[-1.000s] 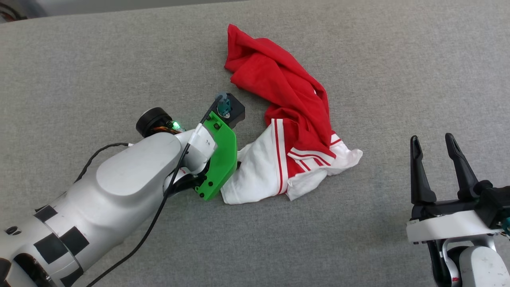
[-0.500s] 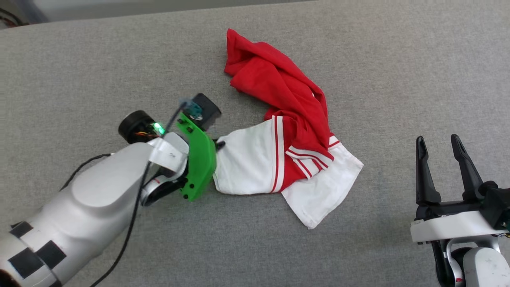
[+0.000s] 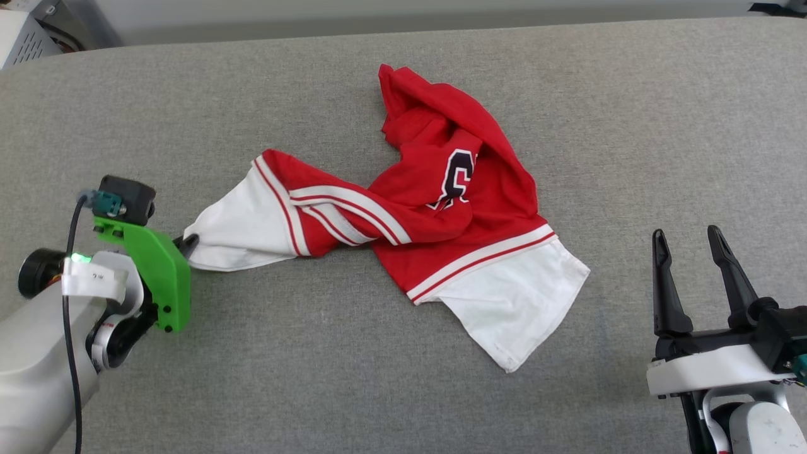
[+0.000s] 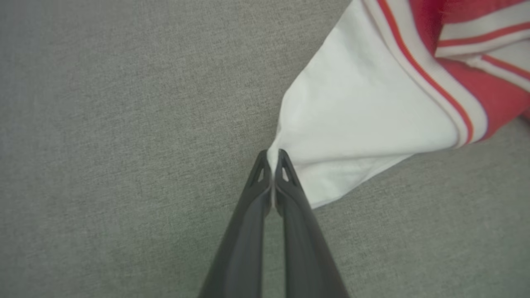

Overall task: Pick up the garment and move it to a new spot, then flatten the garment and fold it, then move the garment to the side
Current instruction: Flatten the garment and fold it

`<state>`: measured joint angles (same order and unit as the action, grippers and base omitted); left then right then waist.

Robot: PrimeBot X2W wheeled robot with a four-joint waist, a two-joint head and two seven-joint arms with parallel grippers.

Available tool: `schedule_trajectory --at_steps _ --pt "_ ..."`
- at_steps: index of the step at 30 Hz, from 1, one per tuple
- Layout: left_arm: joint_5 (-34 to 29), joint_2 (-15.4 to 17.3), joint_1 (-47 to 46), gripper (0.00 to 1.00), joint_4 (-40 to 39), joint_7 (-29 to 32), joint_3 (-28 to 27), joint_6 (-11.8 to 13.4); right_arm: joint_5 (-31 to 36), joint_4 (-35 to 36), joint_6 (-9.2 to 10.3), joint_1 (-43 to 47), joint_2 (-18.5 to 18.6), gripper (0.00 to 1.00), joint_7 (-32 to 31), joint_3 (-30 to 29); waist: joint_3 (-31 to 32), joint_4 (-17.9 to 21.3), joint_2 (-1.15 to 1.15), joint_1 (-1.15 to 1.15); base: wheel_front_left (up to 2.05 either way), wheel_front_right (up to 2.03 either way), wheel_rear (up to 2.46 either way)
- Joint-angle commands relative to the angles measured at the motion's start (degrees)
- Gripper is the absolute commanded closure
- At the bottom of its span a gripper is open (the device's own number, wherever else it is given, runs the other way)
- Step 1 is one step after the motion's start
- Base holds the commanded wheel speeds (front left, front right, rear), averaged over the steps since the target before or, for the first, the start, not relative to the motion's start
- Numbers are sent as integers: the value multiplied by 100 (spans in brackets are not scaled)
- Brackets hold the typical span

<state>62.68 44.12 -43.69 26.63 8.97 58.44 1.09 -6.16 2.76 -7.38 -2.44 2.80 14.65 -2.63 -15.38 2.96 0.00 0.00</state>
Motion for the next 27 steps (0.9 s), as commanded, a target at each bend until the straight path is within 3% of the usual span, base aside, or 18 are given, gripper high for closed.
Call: schedule_trajectory --at_steps 1,5,7,13,14,15,21,27 --pt "71 -18 168 100 148 -98 -44 47 31 -19 -11 33 8 0 35 -3 1 15 0 0 0 0 0" --pt "121 -191 385 100 623 -259 -3 37 59 -50 -11 91 8 0 35 -20 55 16 0 0 0 0 0" --pt "75 -322 415 0 803 -536 -29 44 83 -52 -11 128 8 0 35 -41 128 -10 0 0 0 0 0" --pt "-272 -527 421 0 893 -1836 -229 334 253 106 -11 62 100 0 35 -83 414 -135 0 0 0 0 0" --pt "-382 -542 437 0 831 -2078 -270 459 272 156 -11 19 160 0 35 -96 461 -161 0 0 0 0 0" --pt "-698 -583 601 0 482 -2359 -466 872 313 278 -11 -146 418 0 35 -116 570 -250 0 0 0 0 0" --pt "-1844 -721 1464 0 -1003 -2394 -1562 1839 328 357 -11 -590 1089 0 35 28 658 -409 0 0 0 0 0" --pt "-3018 -1105 2723 0 -2051 -2396 -2674 2213 -57 -136 -11 -1041 1982 0 -300 707 685 -529 0 0 0 0 0"
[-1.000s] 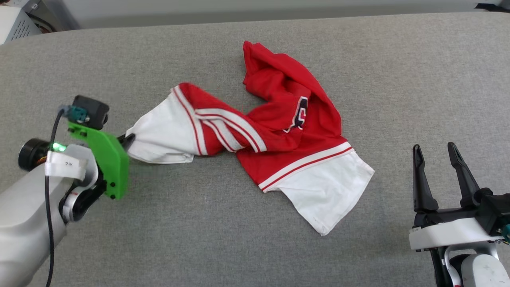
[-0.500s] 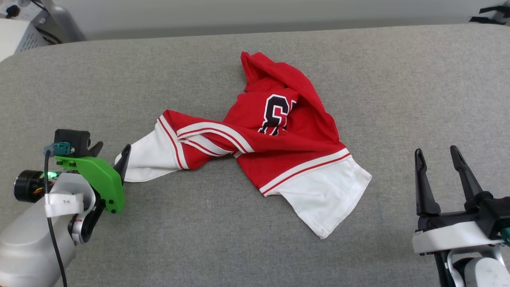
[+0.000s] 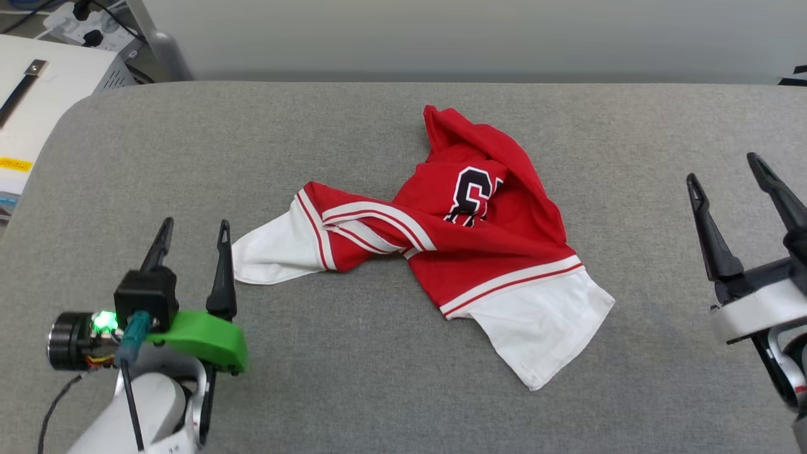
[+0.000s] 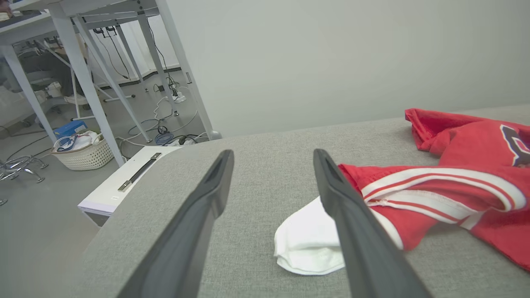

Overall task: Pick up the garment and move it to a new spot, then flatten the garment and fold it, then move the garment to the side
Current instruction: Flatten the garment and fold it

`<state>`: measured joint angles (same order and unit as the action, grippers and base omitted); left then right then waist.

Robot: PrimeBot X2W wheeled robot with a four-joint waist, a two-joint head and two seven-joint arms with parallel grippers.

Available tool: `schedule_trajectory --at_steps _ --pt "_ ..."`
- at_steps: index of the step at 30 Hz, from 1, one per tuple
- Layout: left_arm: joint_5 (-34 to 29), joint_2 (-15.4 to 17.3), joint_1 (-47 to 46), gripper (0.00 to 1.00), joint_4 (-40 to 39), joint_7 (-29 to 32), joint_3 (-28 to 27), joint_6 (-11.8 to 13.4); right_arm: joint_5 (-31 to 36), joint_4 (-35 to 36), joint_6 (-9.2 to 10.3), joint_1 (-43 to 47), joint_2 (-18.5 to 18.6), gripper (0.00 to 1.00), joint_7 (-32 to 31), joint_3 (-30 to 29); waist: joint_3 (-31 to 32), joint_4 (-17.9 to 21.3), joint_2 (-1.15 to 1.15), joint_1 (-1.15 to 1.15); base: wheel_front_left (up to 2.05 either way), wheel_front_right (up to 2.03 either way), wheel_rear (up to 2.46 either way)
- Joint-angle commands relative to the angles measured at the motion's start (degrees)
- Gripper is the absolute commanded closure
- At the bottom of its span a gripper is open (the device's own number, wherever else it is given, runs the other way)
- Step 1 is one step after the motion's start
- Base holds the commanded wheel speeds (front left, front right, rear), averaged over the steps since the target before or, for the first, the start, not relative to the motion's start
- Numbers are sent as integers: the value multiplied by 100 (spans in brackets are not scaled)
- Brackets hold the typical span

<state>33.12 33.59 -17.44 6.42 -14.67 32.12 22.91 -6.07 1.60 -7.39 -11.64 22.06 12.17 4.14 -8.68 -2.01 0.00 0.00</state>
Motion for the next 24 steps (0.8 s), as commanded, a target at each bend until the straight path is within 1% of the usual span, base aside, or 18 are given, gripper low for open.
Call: schedule_trajectory --at_steps 1,4,5,6,10,12,14,16,21,24 --pt "-196 -145 270 0 -140 -31 -196 57 -200 -63 -10 -203 206 0 -260 202 18 -46 0 0 0 0 0" --pt "-638 -437 773 0 -384 -32 -619 32 -846 -72 -10 -452 739 0 -1226 874 -11 -97 0 0 0 0 0" --pt "-964 -684 1062 0 -458 -32 -923 -39 -1457 11 -10 -677 1259 0 -2188 1439 -91 -148 0 0 0 0 0" --pt "-1064 -782 1127 0 -471 -32 -1026 -94 -1712 19 -10 -753 1426 0 -2557 1649 -130 -167 0 0 0 0 0" --pt "-1404 -1103 1236 0 -459 -32 -1331 -338 -2478 13 -10 -990 1876 0 -3754 2300 -288 -262 0 0 0 0 0" --pt "-1550 -1253 1230 0 -445 -32 -1451 -470 -2728 -25 -10 -1111 2023 0 -4185 2577 -379 -317 0 0 0 0 0" --pt "-1684 -1391 1195 0 -421 -32 -1555 -596 -2911 -90 -10 -1244 2104 0 -4470 2825 -480 -368 0 0 0 0 0" --pt "-1816 -1518 1150 0 -408 -32 -1652 -712 -3021 -205 -10 -1398 2131 0 -4625 3052 -580 -422 0 0 0 0 0" --pt "-2099 -1792 1037 0 -394 -32 -1833 -947 -3210 -661 -10 -1734 2013 0 -4709 3581 -815 -546 0 0 0 0 0" --pt "-2247 -1941 988 0 -359 -32 -1936 -1059 -3237 -1026 -10 -1824 1942 0 -4727 4017 -916 -609 0 0 0 0 0"
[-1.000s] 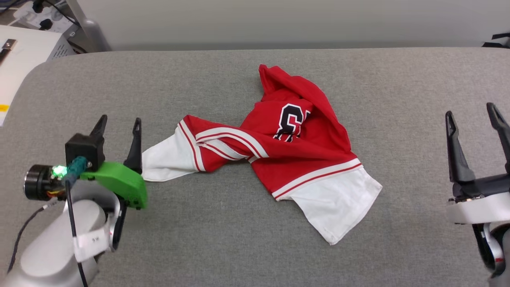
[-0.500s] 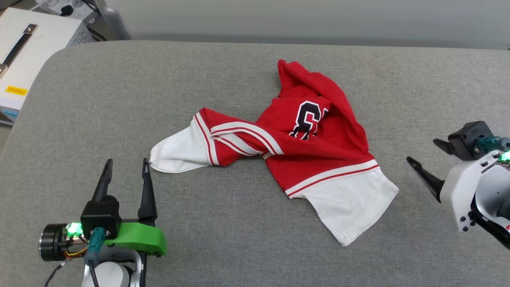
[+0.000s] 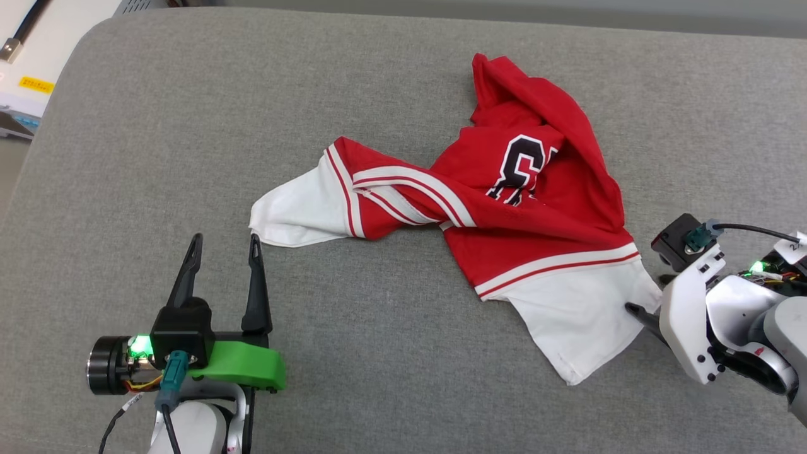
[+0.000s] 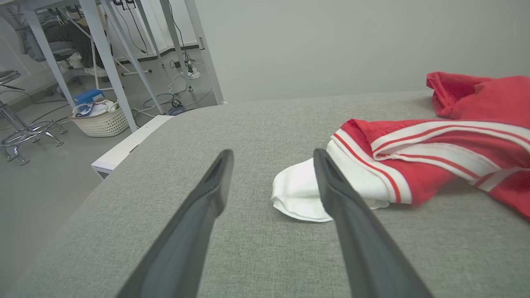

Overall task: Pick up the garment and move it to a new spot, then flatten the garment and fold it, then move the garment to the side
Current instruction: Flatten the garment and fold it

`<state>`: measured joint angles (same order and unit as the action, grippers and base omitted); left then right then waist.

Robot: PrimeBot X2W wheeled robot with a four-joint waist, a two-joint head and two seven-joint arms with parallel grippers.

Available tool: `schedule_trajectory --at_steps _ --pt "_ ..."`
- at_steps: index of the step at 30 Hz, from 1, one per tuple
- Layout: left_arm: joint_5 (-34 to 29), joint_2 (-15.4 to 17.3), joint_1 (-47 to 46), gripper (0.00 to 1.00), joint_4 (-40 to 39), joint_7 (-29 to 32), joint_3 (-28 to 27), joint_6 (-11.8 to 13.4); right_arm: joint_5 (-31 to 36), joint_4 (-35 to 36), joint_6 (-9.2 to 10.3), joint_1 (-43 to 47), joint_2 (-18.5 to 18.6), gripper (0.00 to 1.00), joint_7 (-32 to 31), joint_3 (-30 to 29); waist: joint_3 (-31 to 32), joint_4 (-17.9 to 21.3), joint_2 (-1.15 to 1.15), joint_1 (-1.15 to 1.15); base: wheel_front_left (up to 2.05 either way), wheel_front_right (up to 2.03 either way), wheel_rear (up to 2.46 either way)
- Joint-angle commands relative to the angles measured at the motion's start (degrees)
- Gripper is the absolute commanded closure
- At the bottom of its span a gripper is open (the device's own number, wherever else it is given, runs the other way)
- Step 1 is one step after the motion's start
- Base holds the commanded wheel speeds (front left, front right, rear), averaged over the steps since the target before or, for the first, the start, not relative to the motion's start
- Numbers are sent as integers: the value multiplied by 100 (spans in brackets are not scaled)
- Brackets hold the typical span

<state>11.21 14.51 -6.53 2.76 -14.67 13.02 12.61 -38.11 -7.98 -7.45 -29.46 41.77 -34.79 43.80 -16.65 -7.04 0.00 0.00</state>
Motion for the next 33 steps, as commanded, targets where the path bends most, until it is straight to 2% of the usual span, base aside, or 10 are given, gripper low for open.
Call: schedule_trajectory --at_steps 1,6,7,8,9,16,21,25,32,33 --pt "-101 -80 -108 0 16 -32 -66 -65 -66 -213 -3 -44 -66 0 -29 186 -143 -122 0 0 0 0 0" --pt "-259 -244 -54 0 75 -32 -241 -215 -275 -630 -3 -45 -179 0 242 604 -130 -109 0 0 0 0 0" --pt "-287 -269 -22 0 85 -32 -290 -239 -318 -661 -3 -62 -186 70 353 634 -101 -81 0 0 0 0 0" --pt "-308 -286 8 0 94 -32 -331 -257 -328 -676 -3 -85 -180 95 471 634 -69 -52 0 0 0 0 0" --pt "-331 -309 43 0 110 -32 -379 -280 -338 -694 -3 -111 -156 100 616 615 -27 -18 0 0 0 0 0" --pt "-457 -420 214 0 177 -32 -606 -446 -611 -684 -3 -43 206 100 1182 -105 271 187 0 0 0 0 0" --pt "-557 -487 270 0 205 -32 -685 -574 -806 -767 -3 303 636 100 1091 -771 386 210 0 0 0 0 0" --pt "-626 -538 290 0 211 -32 -727 -657 -891 -1034 -3 608 837 100 900 -1182 407 165 0 0 0 0 0" --pt "-720 -647 332 0 245 -32 -778 -759 -681 -1686 -3 894 655 100 955 -1581 414 71 0 0 0 0 0" --pt "-730 -659 348 0 256 -33 -795 -767 -689 -1718 -3 912 548 74 1049 -1641 441 79 0 0 0 0 0"
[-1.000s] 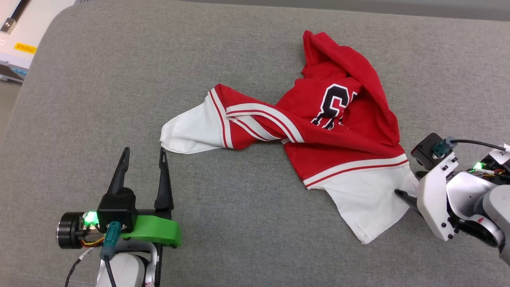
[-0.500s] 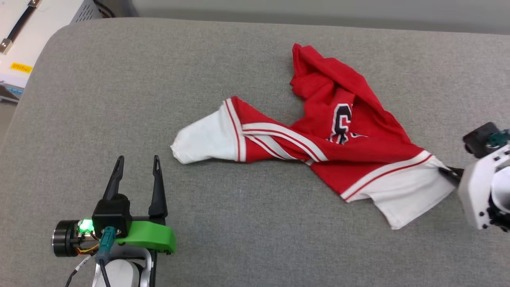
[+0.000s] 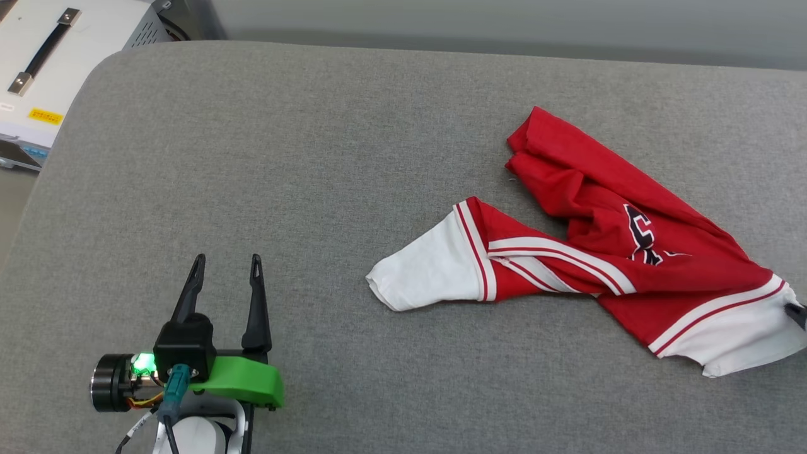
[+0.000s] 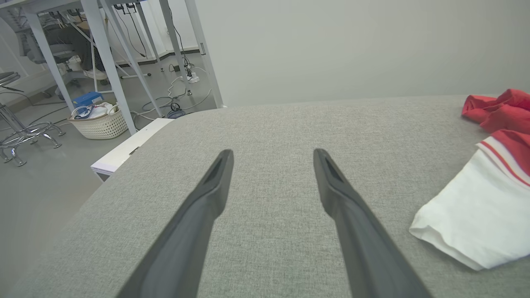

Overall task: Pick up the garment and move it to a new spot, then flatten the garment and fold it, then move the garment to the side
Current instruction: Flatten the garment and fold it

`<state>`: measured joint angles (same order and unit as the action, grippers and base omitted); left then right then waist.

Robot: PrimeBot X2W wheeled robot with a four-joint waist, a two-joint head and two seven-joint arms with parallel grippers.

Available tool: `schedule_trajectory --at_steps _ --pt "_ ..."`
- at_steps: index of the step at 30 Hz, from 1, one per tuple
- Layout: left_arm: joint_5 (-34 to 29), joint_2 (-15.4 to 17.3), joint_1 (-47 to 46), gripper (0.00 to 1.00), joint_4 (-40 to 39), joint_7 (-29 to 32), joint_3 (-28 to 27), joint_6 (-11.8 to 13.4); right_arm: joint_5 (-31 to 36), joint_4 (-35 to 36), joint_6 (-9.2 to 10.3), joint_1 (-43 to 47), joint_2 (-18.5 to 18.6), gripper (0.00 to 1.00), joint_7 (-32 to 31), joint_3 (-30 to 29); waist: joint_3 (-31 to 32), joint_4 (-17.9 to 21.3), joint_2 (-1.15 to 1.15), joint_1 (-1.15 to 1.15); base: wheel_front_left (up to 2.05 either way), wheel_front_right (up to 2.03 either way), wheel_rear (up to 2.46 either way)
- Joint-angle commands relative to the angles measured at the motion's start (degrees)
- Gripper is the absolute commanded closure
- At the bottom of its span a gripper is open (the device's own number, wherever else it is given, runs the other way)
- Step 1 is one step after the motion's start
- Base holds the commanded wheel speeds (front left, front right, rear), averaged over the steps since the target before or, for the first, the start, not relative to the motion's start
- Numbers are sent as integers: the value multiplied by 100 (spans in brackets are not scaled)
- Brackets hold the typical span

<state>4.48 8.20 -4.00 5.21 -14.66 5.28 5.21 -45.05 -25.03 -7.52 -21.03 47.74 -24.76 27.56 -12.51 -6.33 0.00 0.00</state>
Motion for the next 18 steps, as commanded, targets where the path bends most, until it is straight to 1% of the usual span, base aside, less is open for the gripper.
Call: schedule_trajectory --at_steps 1,6,8,10,12,14,16,18 --pt "-64 -36 115 0 18 -34 -36 -32 56 -13 3 63 -105 0 161 -64 51 19 0 0 0 0 0" --pt "-106 -76 248 0 35 -34 -98 -65 507 243 3 5 -258 0 943 -494 239 131 0 0 0 0 0" --pt "-122 -86 285 0 21 -34 -119 -77 645 520 3 51 -262 0 1144 -718 309 186 0 0 0 0 0" --pt "-137 -95 319 0 -12 -34 -137 -90 705 930 3 159 -275 0 1206 -961 358 237 0 0 0 0 0" --pt "-159 -101 347 0 -47 -34 -148 -103 752 1419 3 320 -261 0 1139 -1156 397 284 0 0 0 0 0" --pt "-177 -105 371 0 -80 -34 -161 -112 718 1967 3 538 -242 0 883 -1277 425 328 0 0 0 0 0" --pt "-192 -111 391 0 -110 -34 -168 -124 711 2486 3 811 -191 0 481 -1346 437 356 0 0 0 0 0" --pt "-206 -118 406 0 -136 -34 -179 -131 628 2991 3 1152 -157 0 -71 -1411 438 382 0 0 0 0 0"
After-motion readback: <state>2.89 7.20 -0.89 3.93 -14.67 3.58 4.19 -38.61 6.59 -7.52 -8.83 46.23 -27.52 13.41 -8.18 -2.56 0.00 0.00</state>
